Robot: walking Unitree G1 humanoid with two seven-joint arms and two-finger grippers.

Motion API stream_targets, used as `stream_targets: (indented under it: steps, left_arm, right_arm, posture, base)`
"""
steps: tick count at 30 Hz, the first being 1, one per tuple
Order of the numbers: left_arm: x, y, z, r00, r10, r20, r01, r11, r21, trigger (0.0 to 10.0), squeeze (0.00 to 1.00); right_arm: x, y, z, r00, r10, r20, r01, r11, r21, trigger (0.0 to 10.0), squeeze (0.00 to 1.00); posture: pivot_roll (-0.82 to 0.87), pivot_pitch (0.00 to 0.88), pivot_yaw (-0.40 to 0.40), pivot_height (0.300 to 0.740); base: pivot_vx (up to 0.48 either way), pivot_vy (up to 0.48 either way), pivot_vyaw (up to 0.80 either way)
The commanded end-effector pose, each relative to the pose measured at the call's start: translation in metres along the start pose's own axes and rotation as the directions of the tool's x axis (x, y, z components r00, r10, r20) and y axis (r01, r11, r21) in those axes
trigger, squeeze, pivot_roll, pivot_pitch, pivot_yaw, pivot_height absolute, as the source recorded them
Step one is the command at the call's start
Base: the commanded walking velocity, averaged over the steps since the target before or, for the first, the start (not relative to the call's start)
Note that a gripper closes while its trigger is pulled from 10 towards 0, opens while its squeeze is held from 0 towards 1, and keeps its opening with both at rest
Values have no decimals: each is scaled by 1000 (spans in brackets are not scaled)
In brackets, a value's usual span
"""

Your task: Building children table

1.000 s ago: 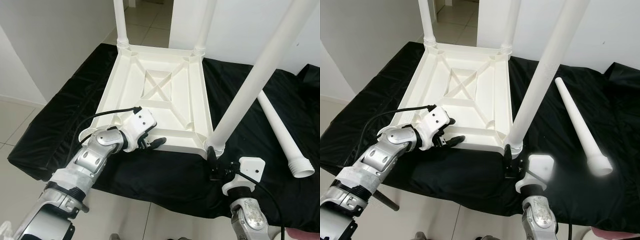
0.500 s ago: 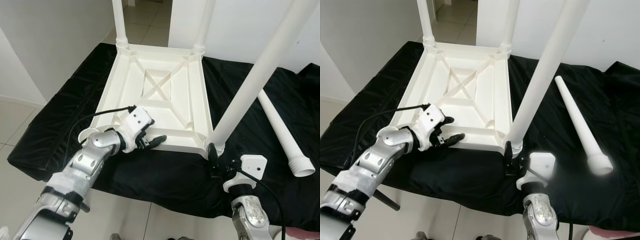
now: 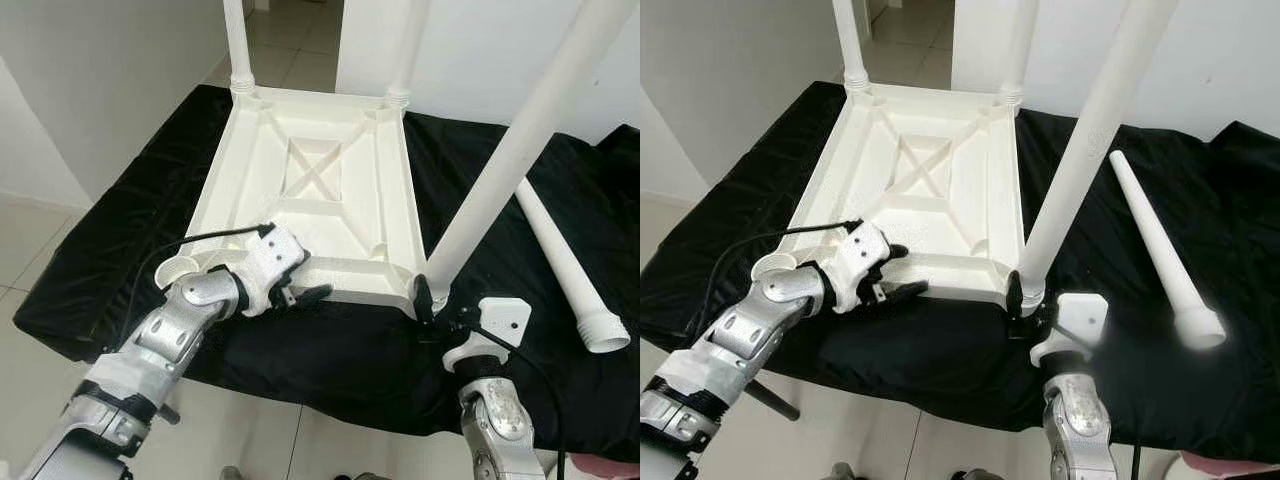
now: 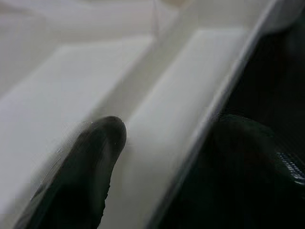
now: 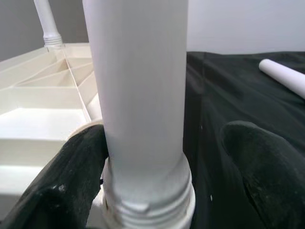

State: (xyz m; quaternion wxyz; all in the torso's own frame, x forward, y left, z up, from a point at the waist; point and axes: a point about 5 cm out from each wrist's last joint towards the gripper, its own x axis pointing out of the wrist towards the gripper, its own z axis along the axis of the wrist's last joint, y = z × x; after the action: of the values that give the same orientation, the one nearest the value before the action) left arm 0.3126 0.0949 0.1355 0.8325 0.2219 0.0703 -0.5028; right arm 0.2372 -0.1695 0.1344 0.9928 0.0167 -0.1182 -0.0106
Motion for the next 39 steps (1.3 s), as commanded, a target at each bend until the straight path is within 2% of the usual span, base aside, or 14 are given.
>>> stream_targets:
  steps: [1,5,8,10,15,16,17,18,24,34,39]
  left_arm:
    - [-1,-9,-5,987,-159,-38,159,987,10,10000,0]
    - [0,-9,-7,988,-146,-56,147,989,19,10000,0]
    - [1,-3,-12,991,-95,-96,96,995,9,10000,0]
    - [4,2,-13,993,-47,-110,45,999,-18,10000,0]
    - [6,2,-14,994,-34,-106,28,998,-57,10000,0]
    - [6,1,-15,994,-32,-108,25,998,-58,5882,0]
    - [6,1,-16,994,-29,-110,23,998,-55,5882,0]
    - [6,1,-16,994,-21,-105,15,998,-62,0,0]
    - [6,3,-18,994,3,-107,-10,998,-69,0,0]
    - [-2,2,-31,988,65,-140,-80,991,-110,0,0]
    - [-13,2,-36,982,120,-147,-141,979,-147,0,0]
  right_arm:
    - [-1,-4,-4,1000,-21,-12,21,1000,-6,10000,0]
    - [-2,-2,-4,1000,-17,-13,17,1000,-5,10000,0]
    - [-3,-4,-5,1000,-19,-16,19,1000,-11,10000,0]
    - [-2,-5,-5,1000,-23,-15,23,1000,-13,10000,0]
    - [0,-6,-6,1000,-24,-12,24,1000,-14,10000,0]
    - [0,-5,-6,1000,-21,-11,21,1000,-14,10000,0]
    - [1,-4,-6,1000,-20,-10,19,1000,-14,10000,0]
    - [1,-4,-6,1000,-17,-10,16,1000,-14,10000,0]
    - [2,-4,-6,1000,-15,-12,15,1000,-16,10000,0]
    - [2,-6,-7,1000,-16,-11,16,1000,-25,10000,0]
    - [1,-8,-8,1000,-18,-16,17,999,-33,10000,0]
  posture:
    - [-52,109,-22,740]
    - [-54,109,-22,740]
    - [-54,108,-23,740]
    - [-55,106,-23,740]
    - [-54,99,-28,740]
    - [-54,97,-29,740]
    - [-54,97,-29,740]
    - [-52,96,-31,740]
    - [-51,95,-33,740]
    - [-52,93,-29,740]
    - [-52,91,-28,740]
  base:
    - [0,0,0]
    - [0,0,0]
    - [0,0,0]
    - [0,0,0]
    - [0,0,0]
    - [0,0,0]
    - [0,0,0]
    - [0,0,0]
    - [0,0,0]
    - [0,0,0]
    - [0,0,0]
